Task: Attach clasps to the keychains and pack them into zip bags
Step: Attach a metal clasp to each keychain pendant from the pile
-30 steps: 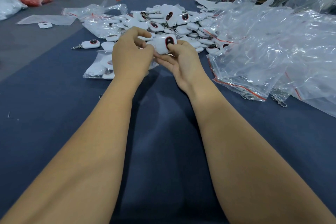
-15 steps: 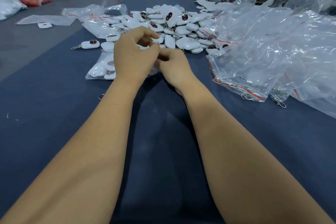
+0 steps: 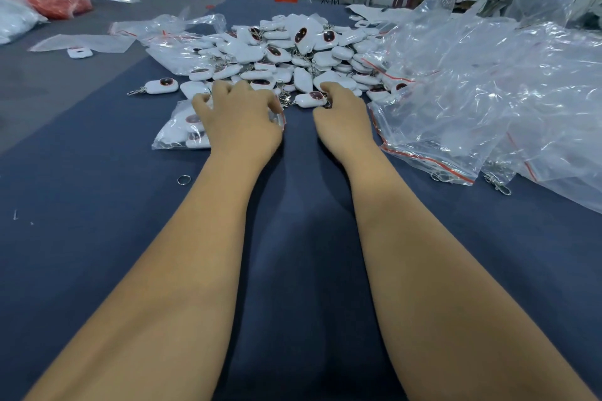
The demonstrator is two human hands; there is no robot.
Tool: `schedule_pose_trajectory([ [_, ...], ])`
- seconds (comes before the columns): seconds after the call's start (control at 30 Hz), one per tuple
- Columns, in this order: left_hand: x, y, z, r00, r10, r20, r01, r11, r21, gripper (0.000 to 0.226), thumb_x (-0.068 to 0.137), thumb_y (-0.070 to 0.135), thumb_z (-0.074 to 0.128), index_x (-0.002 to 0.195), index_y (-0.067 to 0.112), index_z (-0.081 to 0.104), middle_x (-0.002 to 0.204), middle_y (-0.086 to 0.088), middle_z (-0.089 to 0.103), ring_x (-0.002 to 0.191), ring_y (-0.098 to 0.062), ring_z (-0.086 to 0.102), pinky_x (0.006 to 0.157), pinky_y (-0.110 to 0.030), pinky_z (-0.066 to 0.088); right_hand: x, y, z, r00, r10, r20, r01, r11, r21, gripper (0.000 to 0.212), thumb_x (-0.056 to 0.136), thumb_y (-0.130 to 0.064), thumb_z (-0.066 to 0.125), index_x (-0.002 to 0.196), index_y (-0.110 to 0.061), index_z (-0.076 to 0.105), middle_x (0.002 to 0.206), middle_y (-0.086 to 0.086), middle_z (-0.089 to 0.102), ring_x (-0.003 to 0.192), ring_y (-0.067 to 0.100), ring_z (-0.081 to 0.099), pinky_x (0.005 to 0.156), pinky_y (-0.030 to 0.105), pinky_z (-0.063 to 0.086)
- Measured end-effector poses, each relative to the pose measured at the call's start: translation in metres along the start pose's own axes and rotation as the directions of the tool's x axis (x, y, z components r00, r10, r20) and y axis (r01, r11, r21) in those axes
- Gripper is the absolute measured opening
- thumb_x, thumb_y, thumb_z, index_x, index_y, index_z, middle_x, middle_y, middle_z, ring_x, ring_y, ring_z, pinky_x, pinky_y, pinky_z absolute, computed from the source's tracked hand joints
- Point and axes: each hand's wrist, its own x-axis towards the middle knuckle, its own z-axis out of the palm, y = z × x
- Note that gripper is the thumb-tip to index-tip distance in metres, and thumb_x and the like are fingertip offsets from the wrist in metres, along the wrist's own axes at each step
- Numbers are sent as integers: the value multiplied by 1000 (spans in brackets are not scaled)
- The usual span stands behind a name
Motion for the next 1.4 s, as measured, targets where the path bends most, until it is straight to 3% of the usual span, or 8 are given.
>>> schedule_pose_trajectory([
  [0.27,3,-11,-1,988,-145,-58,148,988,46,29,78,13,59,99,29,71,121,-4,57,126,-33,33,103,-46,23,-1,0,10,980,-119,158,168,922,-350,50,95,-32,47,143,-19,42,147,3,44,134,29,35,103,39,29],
  [0.47,3,3,-3,965,73,-252,-190,856,-482,39,79,-5,41,97,11,72,115,-7,56,118,-21,45,90,-13,29,-2,-2,6,995,-87,45,94,981,-172,53,92,-22,48,145,-18,41,142,3,46,131,27,38,106,44,34],
  [0.63,-3,23,-3,993,94,70,8,542,-840,54,79,-16,36,94,29,64,116,2,60,110,-8,56,96,-22,47,0,0,10,984,-98,146,148,911,-385,44,93,-30,48,137,-24,51,134,2,50,128,27,43,96,38,35],
  [0.73,1,25,0,950,126,286,230,337,-913,47,89,-9,45,115,28,56,128,1,51,116,-7,51,102,-26,45,-2,-1,9,994,-95,53,104,972,-211,5,89,-24,56,90,-24,61,112,0,57,111,25,53,87,36,39],
  [0.8,4,24,2,927,115,358,320,259,-911,41,93,-1,47,123,26,53,131,-3,47,123,-15,50,107,-29,41,-3,-3,7,998,-58,37,61,994,-89,19,82,-15,58,70,-28,51,93,-5,57,96,23,58,79,33,45],
  [0.93,8,15,13,948,-41,316,296,484,-824,43,93,2,43,129,24,52,129,0,50,116,-15,51,98,-27,43,-4,-4,3,1000,-19,19,19,1000,-12,30,75,1,50,65,-27,50,79,-8,58,83,19,57,58,26,37],
  [1.1,3,11,21,963,45,266,118,816,-566,47,91,0,42,133,20,53,129,-4,58,119,-22,52,98,-31,42,-7,-2,2,1000,-24,-13,23,999,-47,27,82,-5,55,105,-16,60,113,4,59,102,24,54,87,39,47],
  [1.4,0,11,17,968,59,245,87,835,-543,45,86,6,58,129,18,52,95,4,60,101,-23,60,88,-34,47,-7,-5,4,997,5,72,-7,1000,27,21,85,-26,63,105,-30,63,105,-6,67,110,20,57,98,41,44],
])
